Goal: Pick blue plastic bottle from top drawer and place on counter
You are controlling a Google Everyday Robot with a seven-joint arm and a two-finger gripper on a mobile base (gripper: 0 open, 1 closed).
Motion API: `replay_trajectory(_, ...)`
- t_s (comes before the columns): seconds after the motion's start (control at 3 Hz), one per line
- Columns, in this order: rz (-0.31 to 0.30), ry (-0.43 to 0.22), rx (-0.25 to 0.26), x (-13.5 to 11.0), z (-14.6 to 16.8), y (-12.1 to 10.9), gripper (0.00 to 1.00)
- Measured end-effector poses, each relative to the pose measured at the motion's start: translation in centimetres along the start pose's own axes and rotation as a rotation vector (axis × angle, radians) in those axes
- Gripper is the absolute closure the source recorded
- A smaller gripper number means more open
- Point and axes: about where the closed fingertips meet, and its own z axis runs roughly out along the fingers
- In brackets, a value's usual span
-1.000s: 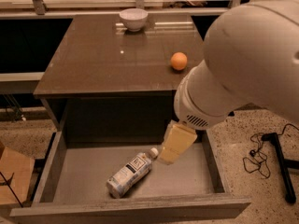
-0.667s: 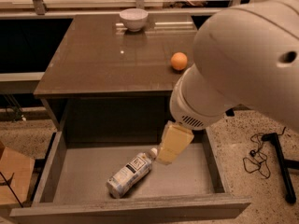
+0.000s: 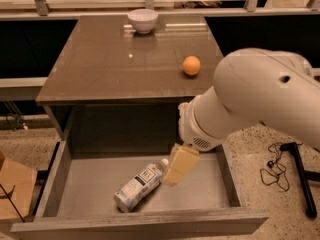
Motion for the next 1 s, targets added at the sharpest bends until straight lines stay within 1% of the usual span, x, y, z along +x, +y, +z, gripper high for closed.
replay_trajectory(0.33, -0.047, -0.107, -0.112, 0.1, 3.1, 0.2, 0.00)
replay_trajectory(0.67, -0.137, -0.174, -0.222, 1.0, 6.1, 0.1, 0.00)
replay_trajectory(1.0, -0.168, -0.182, -0.235, 1.3, 6.6, 0.2, 0.00)
